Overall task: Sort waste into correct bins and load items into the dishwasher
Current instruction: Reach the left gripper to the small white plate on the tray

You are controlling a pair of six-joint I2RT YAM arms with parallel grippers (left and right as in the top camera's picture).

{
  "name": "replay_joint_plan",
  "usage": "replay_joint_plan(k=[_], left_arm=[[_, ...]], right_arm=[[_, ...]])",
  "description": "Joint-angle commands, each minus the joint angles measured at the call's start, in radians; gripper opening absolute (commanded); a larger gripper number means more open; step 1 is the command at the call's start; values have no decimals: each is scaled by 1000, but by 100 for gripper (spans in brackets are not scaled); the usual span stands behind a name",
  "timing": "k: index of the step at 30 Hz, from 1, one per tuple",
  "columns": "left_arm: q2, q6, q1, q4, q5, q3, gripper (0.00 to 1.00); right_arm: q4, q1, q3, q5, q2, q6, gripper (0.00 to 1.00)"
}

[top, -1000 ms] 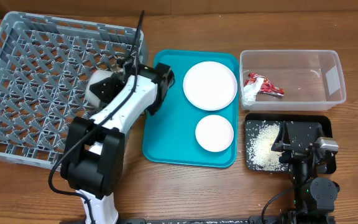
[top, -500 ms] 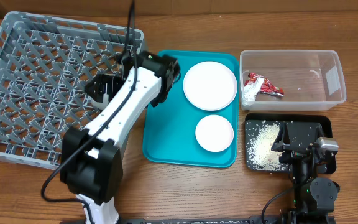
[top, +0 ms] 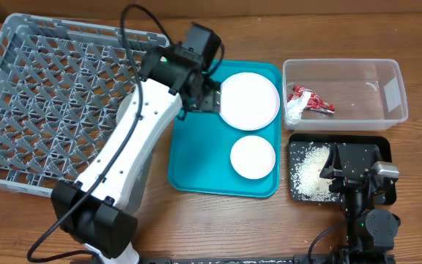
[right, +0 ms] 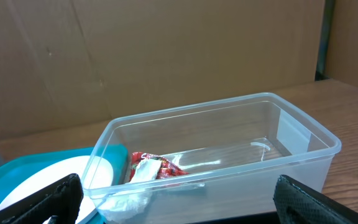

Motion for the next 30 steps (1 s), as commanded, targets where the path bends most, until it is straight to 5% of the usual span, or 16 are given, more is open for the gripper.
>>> replay_joint_plan(k=[1,9,14,30], left_arm=[[14,71,-55,19,138,-61,89],[24,14,-121,266,238,-366,66],[24,35,-130,374,240,-495,64],[83,1,-150,486,286,-555,38]], right_arm=[[6,0,-11,8,-12,-6,100],[6,0,-11,8,-12,-6,100],[6,0,-11,8,-12,-6,100],[6,0,-11,8,-12,-6,100]])
